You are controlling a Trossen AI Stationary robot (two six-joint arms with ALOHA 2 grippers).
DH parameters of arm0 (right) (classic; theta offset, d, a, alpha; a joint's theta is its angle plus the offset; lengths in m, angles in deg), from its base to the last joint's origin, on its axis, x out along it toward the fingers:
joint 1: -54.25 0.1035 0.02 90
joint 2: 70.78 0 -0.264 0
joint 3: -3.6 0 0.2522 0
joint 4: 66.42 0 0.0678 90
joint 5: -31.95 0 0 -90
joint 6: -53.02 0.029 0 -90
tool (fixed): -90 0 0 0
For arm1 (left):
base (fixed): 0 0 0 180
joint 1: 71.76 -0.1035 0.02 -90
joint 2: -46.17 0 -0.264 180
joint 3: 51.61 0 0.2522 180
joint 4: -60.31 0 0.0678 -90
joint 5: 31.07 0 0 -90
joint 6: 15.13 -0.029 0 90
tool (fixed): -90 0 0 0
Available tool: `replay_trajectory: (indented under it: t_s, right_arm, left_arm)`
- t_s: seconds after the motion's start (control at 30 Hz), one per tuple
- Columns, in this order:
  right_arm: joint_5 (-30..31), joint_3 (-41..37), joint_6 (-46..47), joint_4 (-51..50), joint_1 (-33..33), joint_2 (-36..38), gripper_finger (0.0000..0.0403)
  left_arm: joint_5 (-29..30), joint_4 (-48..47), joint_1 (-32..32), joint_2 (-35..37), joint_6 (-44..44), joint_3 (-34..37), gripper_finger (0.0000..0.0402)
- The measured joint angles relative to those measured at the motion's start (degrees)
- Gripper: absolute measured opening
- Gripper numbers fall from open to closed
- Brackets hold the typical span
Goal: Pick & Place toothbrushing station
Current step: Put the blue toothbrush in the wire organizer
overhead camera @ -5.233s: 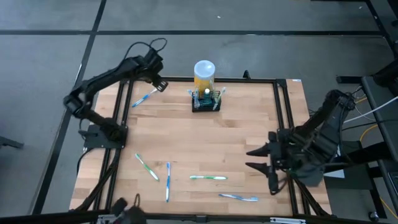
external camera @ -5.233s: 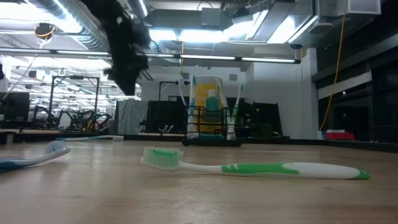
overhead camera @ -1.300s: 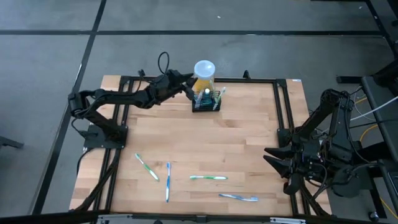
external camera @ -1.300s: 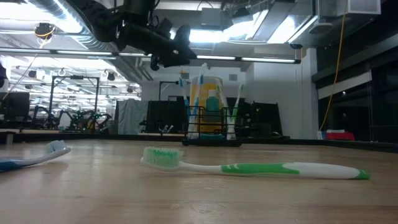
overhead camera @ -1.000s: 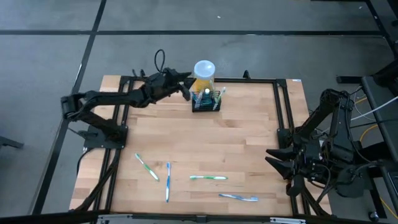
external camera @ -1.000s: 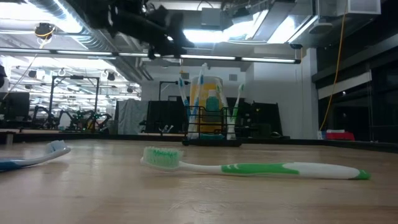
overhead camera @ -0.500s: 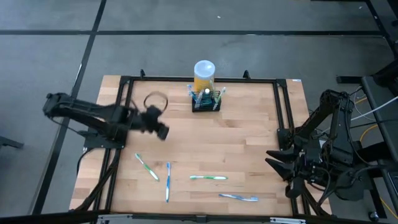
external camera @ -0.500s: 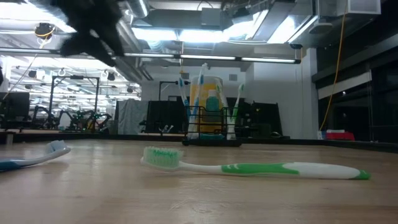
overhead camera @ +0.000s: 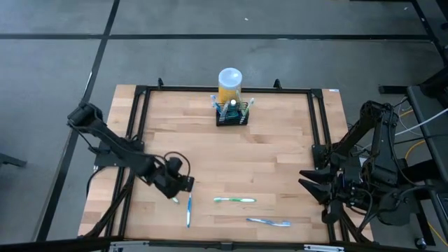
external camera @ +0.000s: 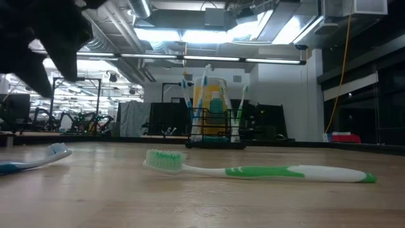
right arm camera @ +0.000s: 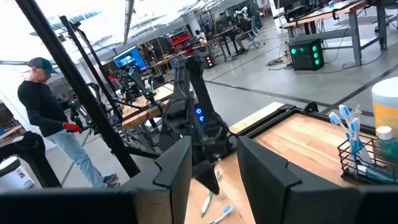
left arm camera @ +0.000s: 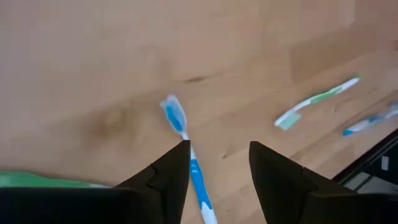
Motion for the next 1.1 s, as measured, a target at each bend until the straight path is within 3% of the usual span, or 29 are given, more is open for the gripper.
replay_trajectory:
  t_s: [0.2,0.63,1.1]
  right_arm:
    - [-0.79,0.00,0.02,0.78,0.17,0.00,0.0132]
    - [-1.84,0.00,-0.55,2.10,1.73,-0.02,0.0132]
    - [-1.80,0.00,-9.06,9.43,2.40,-0.02,0.0132]
  left_arm:
    - [-1.61,2.90,0.10,-4.98,1.99,0.00,0.0179]
    - [-1.90,3.27,-0.92,-10.61,3.43,0.00,0.0173]
    - [-2.72,7.94,-1.77,-16.94,3.96,-0.15,0.0168]
